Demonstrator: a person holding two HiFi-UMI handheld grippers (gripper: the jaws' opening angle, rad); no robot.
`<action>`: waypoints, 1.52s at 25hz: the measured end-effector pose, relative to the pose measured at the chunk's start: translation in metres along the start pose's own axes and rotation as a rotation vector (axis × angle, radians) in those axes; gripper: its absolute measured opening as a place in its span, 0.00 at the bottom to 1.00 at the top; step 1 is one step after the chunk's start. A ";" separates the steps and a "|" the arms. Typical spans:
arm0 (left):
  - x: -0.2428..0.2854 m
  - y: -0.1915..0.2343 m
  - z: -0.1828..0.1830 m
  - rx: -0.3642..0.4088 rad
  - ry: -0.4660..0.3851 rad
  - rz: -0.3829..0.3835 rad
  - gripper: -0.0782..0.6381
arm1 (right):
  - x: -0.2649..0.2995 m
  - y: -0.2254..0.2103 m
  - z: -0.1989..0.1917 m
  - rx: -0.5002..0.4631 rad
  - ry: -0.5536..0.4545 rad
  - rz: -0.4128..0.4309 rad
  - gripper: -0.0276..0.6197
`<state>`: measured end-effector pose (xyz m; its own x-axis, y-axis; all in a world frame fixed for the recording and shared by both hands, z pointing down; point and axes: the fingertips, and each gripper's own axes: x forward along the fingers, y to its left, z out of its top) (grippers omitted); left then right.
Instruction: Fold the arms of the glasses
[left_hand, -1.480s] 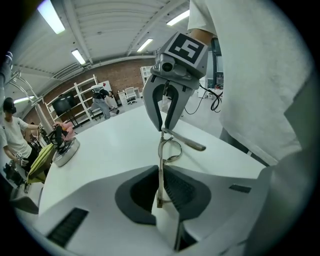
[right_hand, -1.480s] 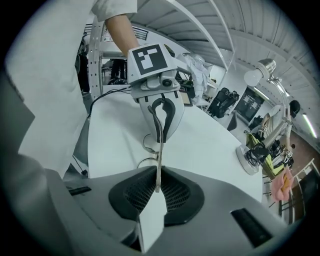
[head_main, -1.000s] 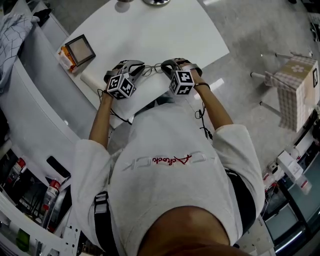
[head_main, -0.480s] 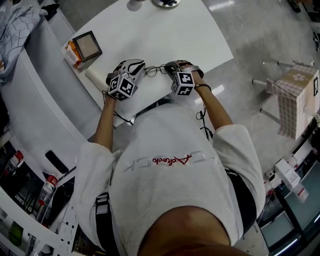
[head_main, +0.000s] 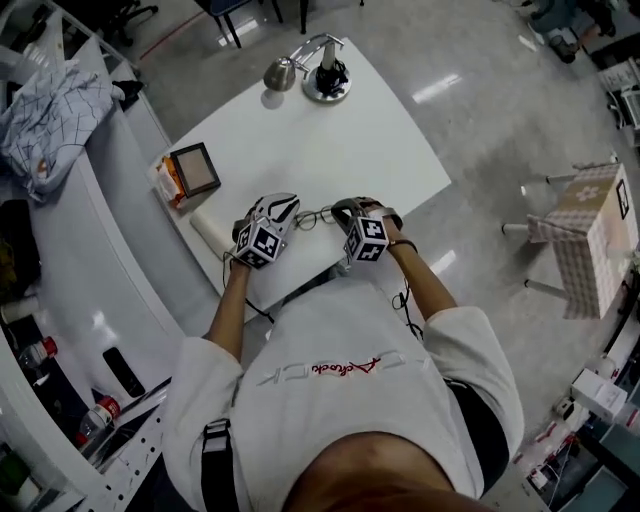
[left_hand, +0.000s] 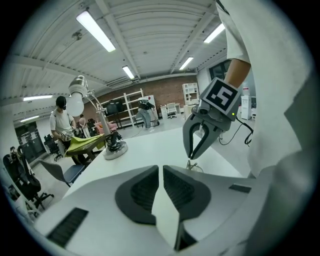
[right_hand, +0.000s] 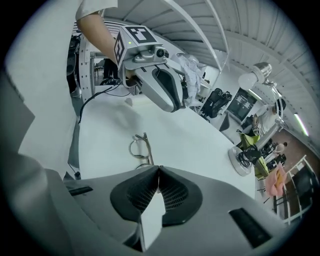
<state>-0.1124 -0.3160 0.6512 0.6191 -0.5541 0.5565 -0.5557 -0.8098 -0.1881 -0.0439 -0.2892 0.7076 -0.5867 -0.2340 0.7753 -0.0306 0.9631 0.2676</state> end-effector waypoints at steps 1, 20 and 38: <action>0.004 0.005 0.005 -0.003 -0.016 0.010 0.18 | -0.002 -0.009 0.001 0.008 -0.011 -0.021 0.08; -0.012 -0.018 0.098 -0.490 -0.360 0.110 0.15 | -0.116 -0.051 0.015 0.831 -0.707 -0.242 0.08; -0.044 -0.059 0.129 -0.517 -0.507 0.125 0.15 | -0.197 -0.033 0.030 0.702 -0.811 -0.469 0.07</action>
<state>-0.0357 -0.2686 0.5335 0.6452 -0.7588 0.0893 -0.7520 -0.6100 0.2498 0.0486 -0.2713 0.5292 -0.7360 -0.6765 0.0244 -0.6725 0.7266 -0.1408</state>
